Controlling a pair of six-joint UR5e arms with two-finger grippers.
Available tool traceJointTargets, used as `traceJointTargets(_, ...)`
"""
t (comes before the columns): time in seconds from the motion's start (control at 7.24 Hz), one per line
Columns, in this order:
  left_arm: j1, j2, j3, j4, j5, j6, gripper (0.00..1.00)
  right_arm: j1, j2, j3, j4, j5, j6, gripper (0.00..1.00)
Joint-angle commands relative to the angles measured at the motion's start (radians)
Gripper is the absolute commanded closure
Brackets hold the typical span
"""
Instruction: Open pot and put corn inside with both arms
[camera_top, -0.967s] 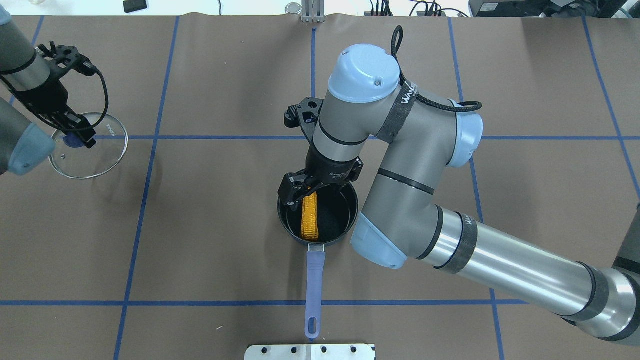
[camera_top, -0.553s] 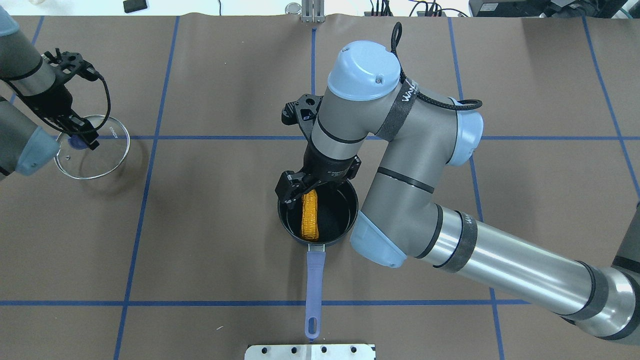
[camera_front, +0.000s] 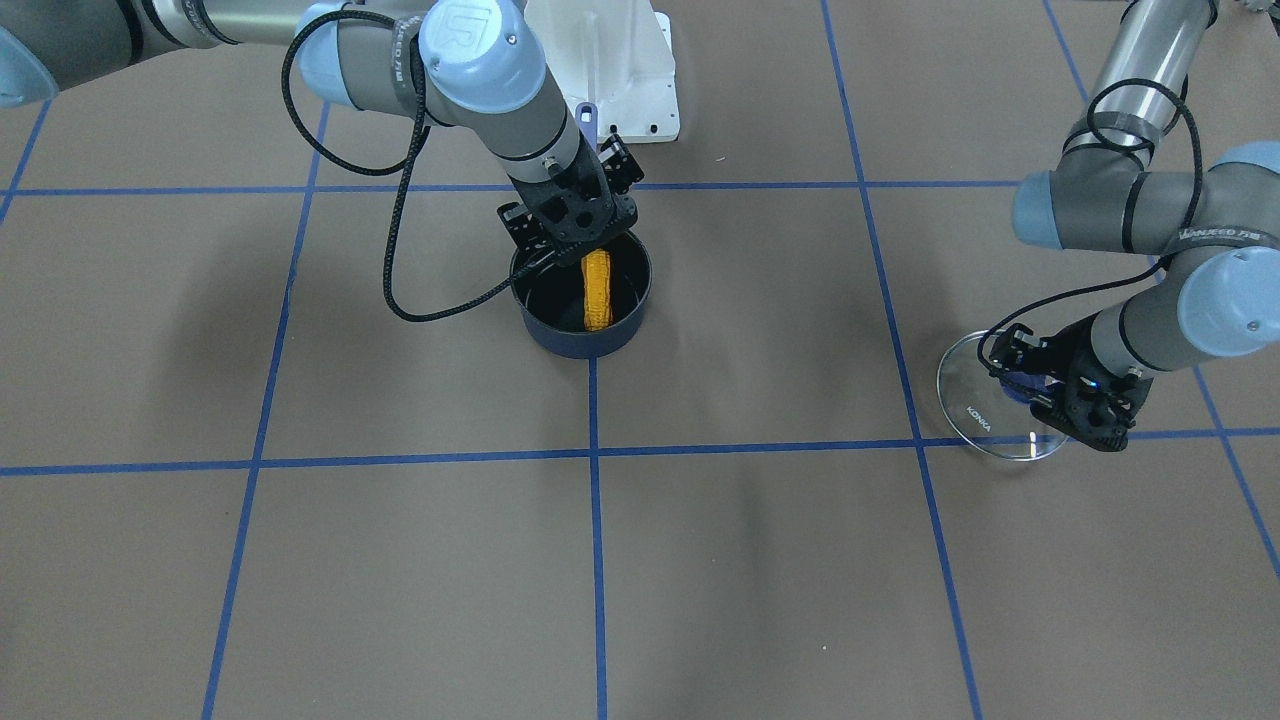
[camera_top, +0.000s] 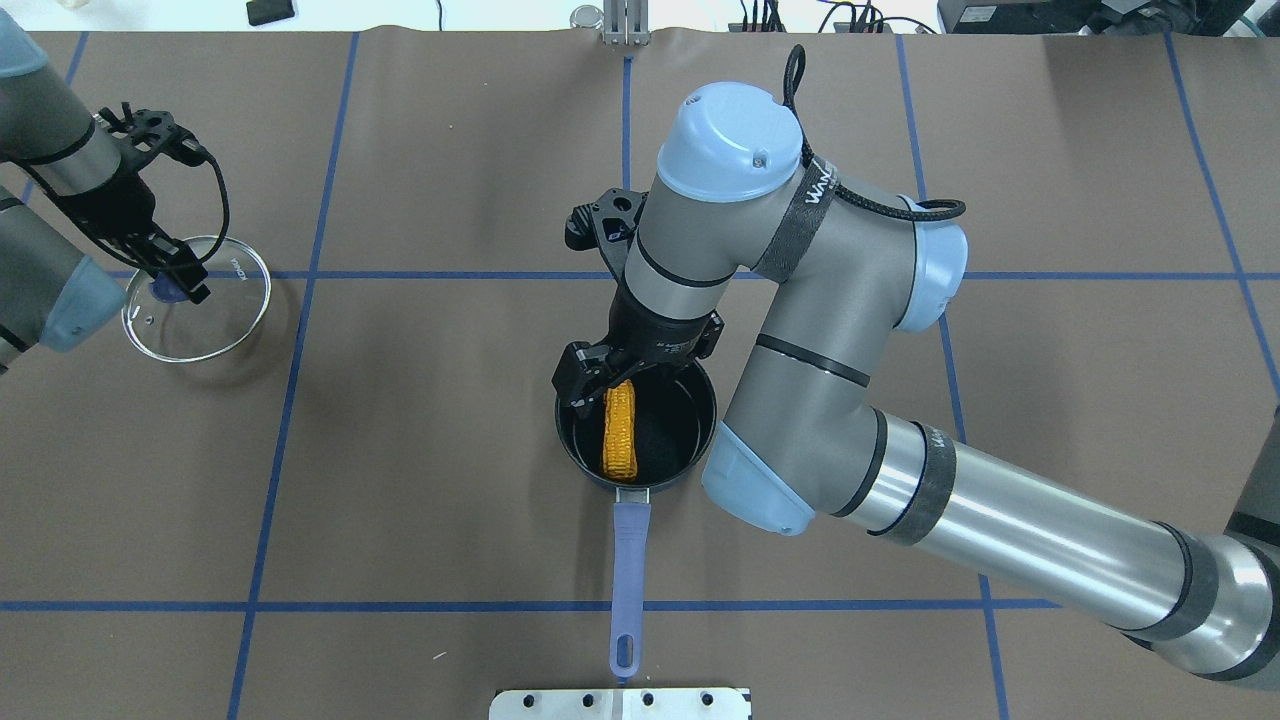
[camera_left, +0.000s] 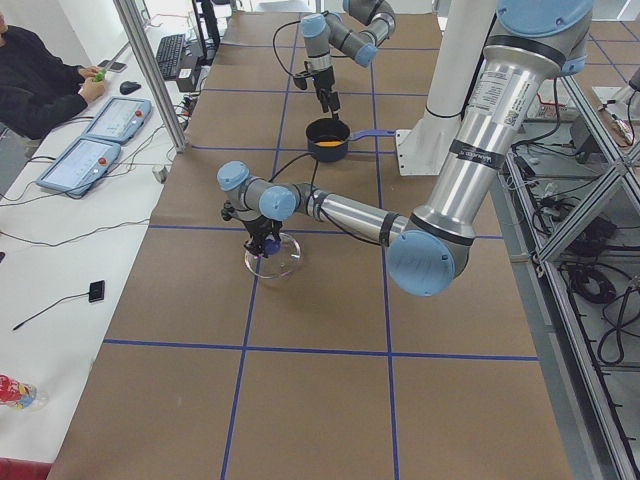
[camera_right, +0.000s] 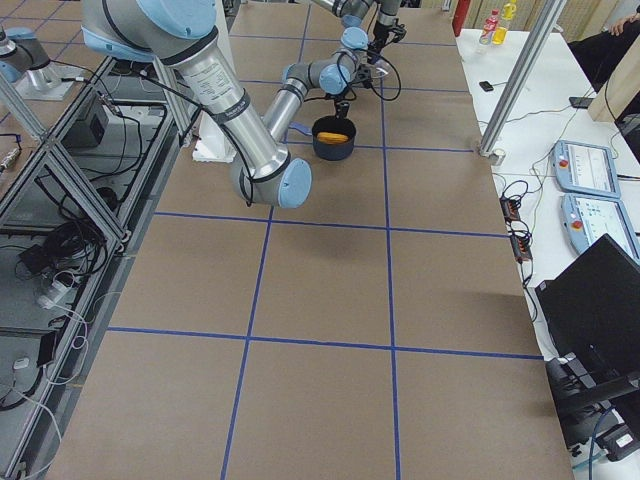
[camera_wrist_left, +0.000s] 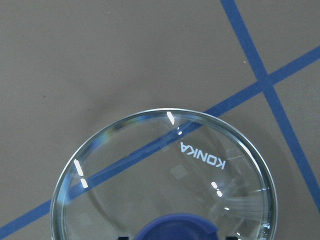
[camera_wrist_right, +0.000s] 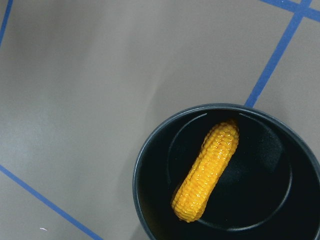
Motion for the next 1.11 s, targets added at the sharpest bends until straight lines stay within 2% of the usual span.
traceJointTargets(0.0, 0.025, -0.005, 0.0, 0.0, -0.003, -0.002, 0.35, 0.0, -0.005, 0.0, 0.0, 0.0, -0.001, 0.0)
traceJointTargets(0.14, 0.025, -0.005, -0.001, 0.0, -0.003, -0.001, 0.29, 0.002, -0.003, 0.0, 0.0, 0.0, -0.001, 0.0)
traceJointTargets(0.28, 0.025, -0.005, -0.007, -0.002, -0.003, 0.005, 0.02, 0.003, -0.005, 0.0, 0.0, 0.0, -0.001, 0.0)
traceJointTargets(0.55, 0.022, -0.005, -0.021, 0.001, -0.021, 0.004, 0.0, 0.017, -0.003, 0.0, 0.003, 0.002, -0.002, 0.0)
traceJointTargets(0.69, -0.001, -0.005, -0.029, 0.003, -0.079, 0.004, 0.0, 0.031, -0.009, 0.005, 0.008, 0.002, -0.001, 0.0)
traceJointTargets(0.97, -0.125, -0.002, -0.047, 0.006, -0.071, 0.005, 0.0, 0.105, -0.052, 0.024, 0.005, -0.002, -0.002, 0.0)
